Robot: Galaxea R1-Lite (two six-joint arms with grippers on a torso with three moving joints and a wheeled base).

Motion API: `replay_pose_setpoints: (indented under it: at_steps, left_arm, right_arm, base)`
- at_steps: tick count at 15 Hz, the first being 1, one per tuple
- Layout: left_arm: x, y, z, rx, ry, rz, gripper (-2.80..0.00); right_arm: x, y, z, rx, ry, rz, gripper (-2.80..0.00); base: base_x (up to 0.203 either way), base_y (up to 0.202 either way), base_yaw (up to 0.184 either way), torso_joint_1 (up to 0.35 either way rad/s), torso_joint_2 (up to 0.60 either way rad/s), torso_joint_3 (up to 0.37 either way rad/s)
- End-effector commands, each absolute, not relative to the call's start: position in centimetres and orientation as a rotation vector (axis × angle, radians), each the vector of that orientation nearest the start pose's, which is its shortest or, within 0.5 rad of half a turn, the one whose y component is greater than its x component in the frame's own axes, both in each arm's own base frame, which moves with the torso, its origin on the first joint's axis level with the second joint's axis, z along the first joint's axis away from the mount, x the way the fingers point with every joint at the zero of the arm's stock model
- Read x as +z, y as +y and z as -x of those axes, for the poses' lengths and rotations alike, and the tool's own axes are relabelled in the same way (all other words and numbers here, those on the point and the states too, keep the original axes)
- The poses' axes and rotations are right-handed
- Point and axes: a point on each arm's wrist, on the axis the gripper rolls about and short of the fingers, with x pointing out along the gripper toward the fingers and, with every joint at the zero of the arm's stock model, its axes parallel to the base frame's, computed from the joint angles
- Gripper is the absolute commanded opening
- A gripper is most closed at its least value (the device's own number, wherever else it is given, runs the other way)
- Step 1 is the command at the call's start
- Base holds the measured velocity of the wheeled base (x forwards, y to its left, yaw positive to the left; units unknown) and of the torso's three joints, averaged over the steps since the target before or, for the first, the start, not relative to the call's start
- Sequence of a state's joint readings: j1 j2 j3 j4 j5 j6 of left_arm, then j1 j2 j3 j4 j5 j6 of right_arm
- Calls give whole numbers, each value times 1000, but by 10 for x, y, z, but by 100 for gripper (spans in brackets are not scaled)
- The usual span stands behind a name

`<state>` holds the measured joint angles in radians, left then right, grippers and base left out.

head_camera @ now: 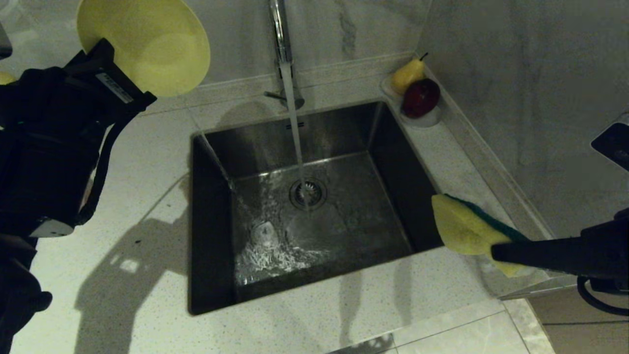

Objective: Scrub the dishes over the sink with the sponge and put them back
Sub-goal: Rinse the bowl, then place the bowl on the table

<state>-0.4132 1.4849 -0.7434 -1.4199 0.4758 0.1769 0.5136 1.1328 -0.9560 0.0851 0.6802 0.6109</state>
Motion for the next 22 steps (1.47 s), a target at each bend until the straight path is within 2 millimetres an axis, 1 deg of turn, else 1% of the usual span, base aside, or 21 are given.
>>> replay_pose_setpoints:
  at_steps: [1,3,4,5,6,7,8,9,10,11,12,13,15,17,18,19,21,22]
  left_arm:
    - [294,-85,-221,130,-545,109,-280]
    - [283,-86,-226,138,-383,79,-280]
    - [284,-86,-225,142,-354,95,-280]
    - [288,-85,-224,132,-313,121,-280]
    - [288,-86,-226,120,-214,124,-280]
    - [283,-86,-227,101,-58,113,-280]
    - [280,-83,-225,77,152,108,-280]
    - [290,-74,-220,62,309,148,-280]
    - [306,-60,-213,64,419,239,-280]
    - [316,-40,-207,113,477,333,-280]
    - [323,-22,-204,168,490,413,-280]
    - [324,-5,-202,230,494,480,-280]
    - [316,20,-198,346,509,569,-280]
    - [304,38,-198,442,530,636,-280]
    - [298,47,-201,470,548,676,-280]
    - [292,53,-204,484,566,707,-280]
    - [280,60,-211,502,610,739,-280]
    - [274,66,-217,526,604,757,-280]
  right_arm:
    - [289,86,-123,1068,633,-560,-280]
    - [288,84,-121,1068,632,-559,-280]
    - [288,84,-120,1067,633,-559,-280]
    - [287,83,-118,1064,635,-560,-280]
    - [286,83,-118,1064,635,-559,-280]
    - [285,82,-118,1059,640,-561,-280]
    - [283,81,-117,1049,647,-561,-280]
    - [281,80,-119,1032,655,-561,-280]
    - [279,80,-124,1008,665,-566,-280]
    - [276,78,-126,991,667,-569,-280]
    - [276,78,-127,984,666,-571,-280]
    - [275,77,-127,982,670,-571,-280]
    - [274,77,-127,978,676,-572,-280]
    - [273,78,-129,977,683,-572,-280]
    - [272,79,-130,974,690,-573,-280]
    - [271,80,-132,972,694,-573,-280]
    - [271,81,-133,973,697,-573,-280]
    - [272,81,-133,974,694,-573,-280]
  base:
    - [0,0,0,0,0,0]
    - [0,0,0,0,0,0]
    - [0,0,0,0,0,0]
    - [0,0,0,0,0,0]
    - [0,0,0,0,0,0]
    - [0,0,0,0,0,0]
    - [0,0,0,0,0,0]
    - [0,0,0,0,0,0]
    - [0,0,0,0,0,0]
    - [0,0,0,0,0,0]
    - [0,0,0,0,0,0]
    - [0,0,0,0,0,0]
    - [0,0,0,0,0,0]
    - [0,0,0,0,0,0]
    - [0,0,0,0,0,0]
    - [0,0,0,0,0,0]
    - [0,0,0,0,0,0]
    - [0,0,0,0,0,0]
